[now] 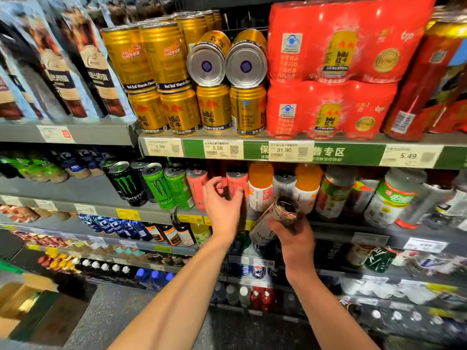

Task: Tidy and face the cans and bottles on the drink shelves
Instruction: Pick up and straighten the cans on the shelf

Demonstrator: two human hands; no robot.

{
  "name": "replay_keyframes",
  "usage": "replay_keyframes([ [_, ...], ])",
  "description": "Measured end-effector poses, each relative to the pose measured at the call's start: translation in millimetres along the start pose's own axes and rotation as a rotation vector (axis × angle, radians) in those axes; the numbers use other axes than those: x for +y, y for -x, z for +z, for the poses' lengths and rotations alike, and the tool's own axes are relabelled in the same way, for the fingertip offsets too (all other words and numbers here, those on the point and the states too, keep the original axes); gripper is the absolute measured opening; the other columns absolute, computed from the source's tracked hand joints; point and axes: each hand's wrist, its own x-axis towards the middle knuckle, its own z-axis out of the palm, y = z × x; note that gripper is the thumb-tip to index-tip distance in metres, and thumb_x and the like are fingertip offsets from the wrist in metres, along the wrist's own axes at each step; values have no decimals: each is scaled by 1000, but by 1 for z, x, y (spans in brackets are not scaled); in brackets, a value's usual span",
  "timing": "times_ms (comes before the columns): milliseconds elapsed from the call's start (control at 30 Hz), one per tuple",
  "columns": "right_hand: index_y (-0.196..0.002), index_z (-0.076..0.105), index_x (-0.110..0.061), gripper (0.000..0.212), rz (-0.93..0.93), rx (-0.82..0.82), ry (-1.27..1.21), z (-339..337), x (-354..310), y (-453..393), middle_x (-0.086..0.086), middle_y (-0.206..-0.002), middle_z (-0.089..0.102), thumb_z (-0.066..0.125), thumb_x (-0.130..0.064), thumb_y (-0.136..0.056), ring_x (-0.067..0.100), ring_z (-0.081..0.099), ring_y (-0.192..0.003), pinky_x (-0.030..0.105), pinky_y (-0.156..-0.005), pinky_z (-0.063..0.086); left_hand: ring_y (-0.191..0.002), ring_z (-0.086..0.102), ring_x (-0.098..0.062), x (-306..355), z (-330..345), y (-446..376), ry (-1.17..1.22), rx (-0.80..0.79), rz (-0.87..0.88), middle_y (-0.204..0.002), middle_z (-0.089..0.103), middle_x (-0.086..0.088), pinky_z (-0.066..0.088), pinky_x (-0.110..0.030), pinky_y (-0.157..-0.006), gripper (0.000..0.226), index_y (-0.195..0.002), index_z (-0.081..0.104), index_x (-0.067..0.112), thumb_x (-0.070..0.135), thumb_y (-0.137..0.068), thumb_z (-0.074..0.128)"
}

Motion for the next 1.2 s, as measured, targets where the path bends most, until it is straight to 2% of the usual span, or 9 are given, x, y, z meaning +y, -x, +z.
replay_keyframes([
  [100,-117,65,-12,40,9,9,4,-5,-2,3,-3,-107,74,79,-4,-80,3,70,-92,13,-75,52,-115,57,-20,-4,12,-6,-34,-177,-105,-124,60,-6,46,-37,-105,69,-129,53,13,29,-71,87],
  [167,-118,65,-12,42,4,10,2,-9,-4,5,-2,-108,74,80,-5,-79,5,70,-94,13,-76,52,-115,60,-23,-12,16,-10,-70,-215,-114,-124,63,-6,49,-44,-103,74,-130,52,17,35,-67,87],
  [333,-118,65,-14,42,-14,7,18,-14,-8,12,-3,-107,74,79,-4,-79,5,70,-96,13,-78,52,-93,61,-20,-8,14,-11,-67,-200,-107,-103,67,-5,48,-23,-83,61,-124,58,12,24,-72,89],
  [467,-114,66,-18,41,-33,-10,55,-12,-8,14,-5,-105,75,80,-3,-79,4,70,-96,13,-79,53,-104,62,-21,-10,11,-5,-59,-102,-109,-113,67,-3,51,-38,-95,62,-126,58,14,28,-73,88],
  [633,-119,64,-20,48,-104,-10,137,5,-8,13,-8,-108,74,84,-11,-76,3,68,-102,14,-86,52,-112,62,-21,-17,1,-3,-58,-5,-142,-121,65,-2,50,-43,-100,64,-128,57,16,32,-73,86],
  [767,-119,61,-36,57,-224,58,299,27,-4,4,-3,-122,64,86,-45,-68,14,62,-115,37,-103,49,-106,61,-21,-20,-4,-7,-17,27,-154,-114,63,2,50,-45,-96,59,-121,58,19,32,-70,84],
  [833,-121,61,-33,60,-235,59,328,39,-2,-3,-2,-123,63,85,-47,-68,15,61,-116,43,-103,49,-108,58,-21,-21,-6,-9,-17,27,-140,-116,60,1,48,-46,-98,59,-123,58,17,30,-70,83],
  [1033,-119,62,-28,50,-220,7,322,73,3,-21,-8,-115,69,87,-29,-75,1,64,-107,20,-92,50,-107,59,-21,-30,-10,-15,-13,4,-97,-115,60,2,48,-42,-96,64,-122,58,18,25,-66,88],
  [1200,-127,56,-36,65,-218,75,484,95,31,-37,-2,-121,65,81,-57,-71,16,63,-114,43,-94,53,-102,60,-20,-35,-14,-17,7,39,-81,-114,63,0,51,-37,-88,61,-120,57,19,29,-67,87],
])
